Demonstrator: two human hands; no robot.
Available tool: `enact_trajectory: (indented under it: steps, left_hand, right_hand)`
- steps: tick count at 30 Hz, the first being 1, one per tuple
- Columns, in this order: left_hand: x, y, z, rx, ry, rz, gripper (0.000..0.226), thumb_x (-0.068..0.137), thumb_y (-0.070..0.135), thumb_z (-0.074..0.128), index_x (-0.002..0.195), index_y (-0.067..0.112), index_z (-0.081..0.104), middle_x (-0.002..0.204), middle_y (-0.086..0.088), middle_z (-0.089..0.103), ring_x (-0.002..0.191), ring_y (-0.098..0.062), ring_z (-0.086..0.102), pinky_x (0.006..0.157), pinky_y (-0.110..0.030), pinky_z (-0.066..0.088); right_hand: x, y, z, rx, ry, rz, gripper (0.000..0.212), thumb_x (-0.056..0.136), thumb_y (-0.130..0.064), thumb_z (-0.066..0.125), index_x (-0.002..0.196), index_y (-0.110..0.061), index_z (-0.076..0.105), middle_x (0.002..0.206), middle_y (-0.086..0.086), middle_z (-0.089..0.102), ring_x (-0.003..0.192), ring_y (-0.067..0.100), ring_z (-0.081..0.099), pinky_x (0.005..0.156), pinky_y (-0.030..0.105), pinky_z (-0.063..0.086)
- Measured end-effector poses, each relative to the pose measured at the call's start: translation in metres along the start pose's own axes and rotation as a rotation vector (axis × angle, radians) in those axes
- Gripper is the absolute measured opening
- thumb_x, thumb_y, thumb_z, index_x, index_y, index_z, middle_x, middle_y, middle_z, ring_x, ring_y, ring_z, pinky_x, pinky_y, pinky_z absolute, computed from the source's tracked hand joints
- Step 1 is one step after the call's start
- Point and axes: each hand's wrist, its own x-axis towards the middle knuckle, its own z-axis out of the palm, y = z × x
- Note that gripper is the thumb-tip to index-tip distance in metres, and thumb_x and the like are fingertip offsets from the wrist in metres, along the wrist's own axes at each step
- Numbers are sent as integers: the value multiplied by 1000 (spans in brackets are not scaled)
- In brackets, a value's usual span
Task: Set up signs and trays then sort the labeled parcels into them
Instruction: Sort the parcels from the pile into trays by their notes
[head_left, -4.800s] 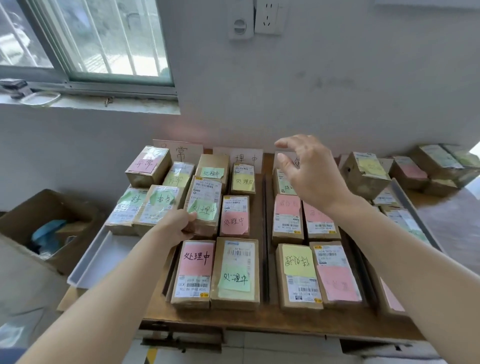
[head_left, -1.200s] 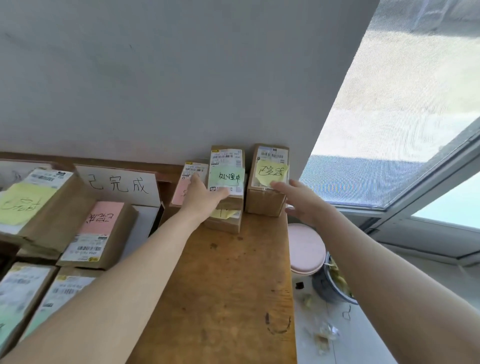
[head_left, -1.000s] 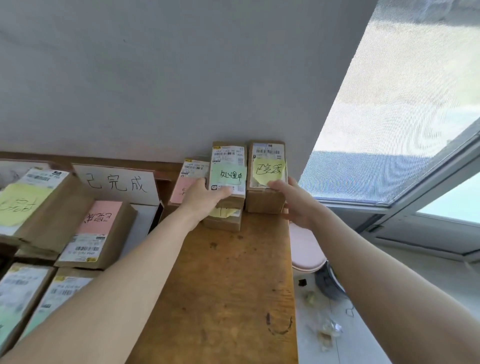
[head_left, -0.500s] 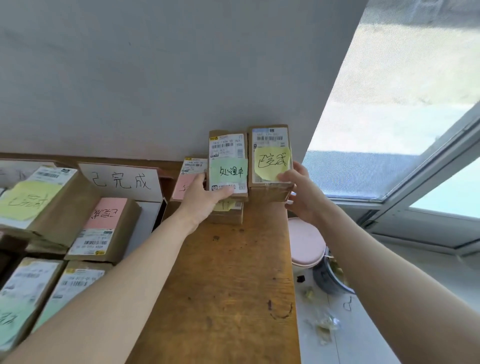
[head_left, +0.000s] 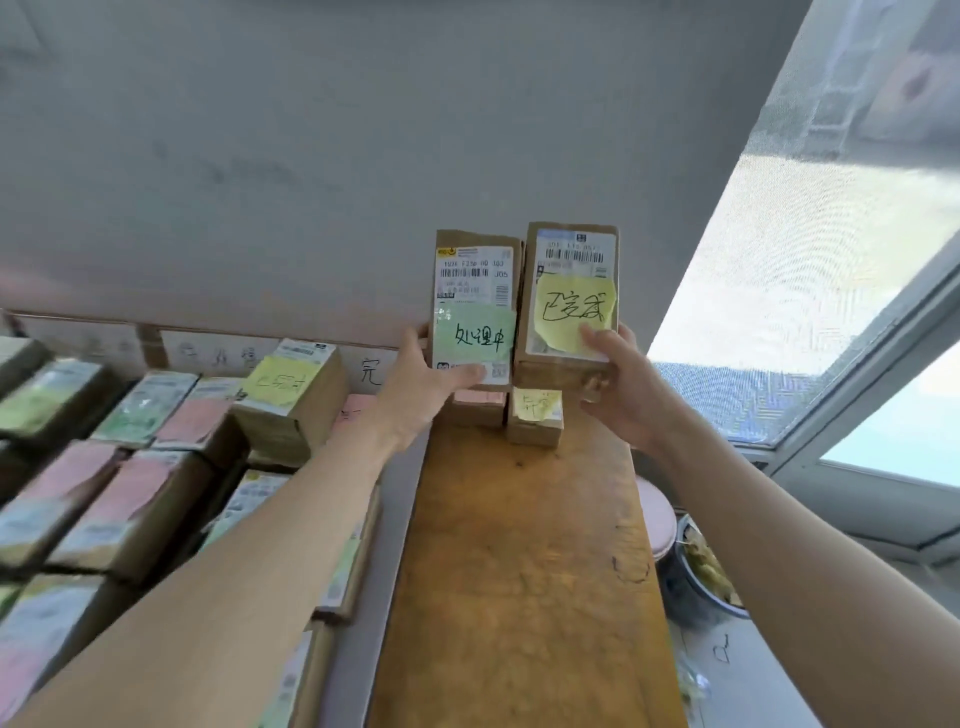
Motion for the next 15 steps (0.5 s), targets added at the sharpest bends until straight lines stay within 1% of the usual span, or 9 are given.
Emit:
enact_trajectory:
  steps: [2,3,4,6,7,8,10,12,15]
  left_hand:
    - [-26,11,-26,12,1,36,69,74,14,78,126,19,33,117,-1,60,109,-17,60,100,-43,45]
    - [-39,16,-40,23,7,56,68,74,15,78,125,20,32,117,0,60,108,-16,60,100,-43,46]
    - [-53,20,-52,33,13,77,66,75,15,77,123,21,33,116,0,61,106,-16,62,98,-42,47]
    - [-80,26,-79,41,21,103,61,76,13,76,119,21,34,113,-1,63,102,-17,64,94,-42,50]
    - [-93,28,-92,39,26,106,59,76,14,77,116,22,35,112,-1,64,101,-18,65,93,-44,51]
    - [-105,29,-105,29,34,102,60,74,14,78,116,23,35,111,-2,65,100,-18,65,92,-46,51]
    - [-128,30,-131,-7,38,84,65,73,13,78,120,19,34,109,-2,66,98,-18,66,92,-47,50]
    - [-147,32,-153,-18,44,82,68,69,14,78,121,17,33,111,-3,65,101,-20,65,96,-47,48]
    - [-168,40,-179,-55,72,116,72,64,16,79,120,19,34,114,-5,63,105,-21,63,98,-44,47]
  right_hand:
    - [-18,-8,32,-7,-4,-11,84,68,-53,74,137,-33,31,131,-1,54,109,25,60,100,50,40]
    - [-27,-10,47,-22,-2,-13,87,65,-58,74,137,-34,32,134,-1,52,109,25,60,100,51,40]
    - [-36,-12,63,-32,2,-12,85,67,-58,72,137,-32,33,132,0,55,103,23,62,91,46,47]
    - [-53,-12,95,-36,17,-34,62,82,-42,63,134,-23,35,117,2,62,83,18,63,59,27,51]
    - [-60,-9,109,-38,24,-34,52,87,-33,59,132,-21,36,112,2,62,79,17,61,50,22,48]
    - [-70,-6,123,-37,28,-25,48,88,-28,58,130,-20,36,111,2,62,80,18,61,49,22,49]
    - [-85,0,150,-28,6,-17,50,86,-24,60,130,-23,36,115,3,62,92,23,63,66,32,55]
    - [-97,5,173,-18,-8,-9,52,84,-23,62,130,-25,38,119,4,62,103,26,61,87,39,51]
    - [-110,1,203,-34,-39,-36,49,84,-21,61,129,-25,41,120,6,62,107,28,61,89,43,51]
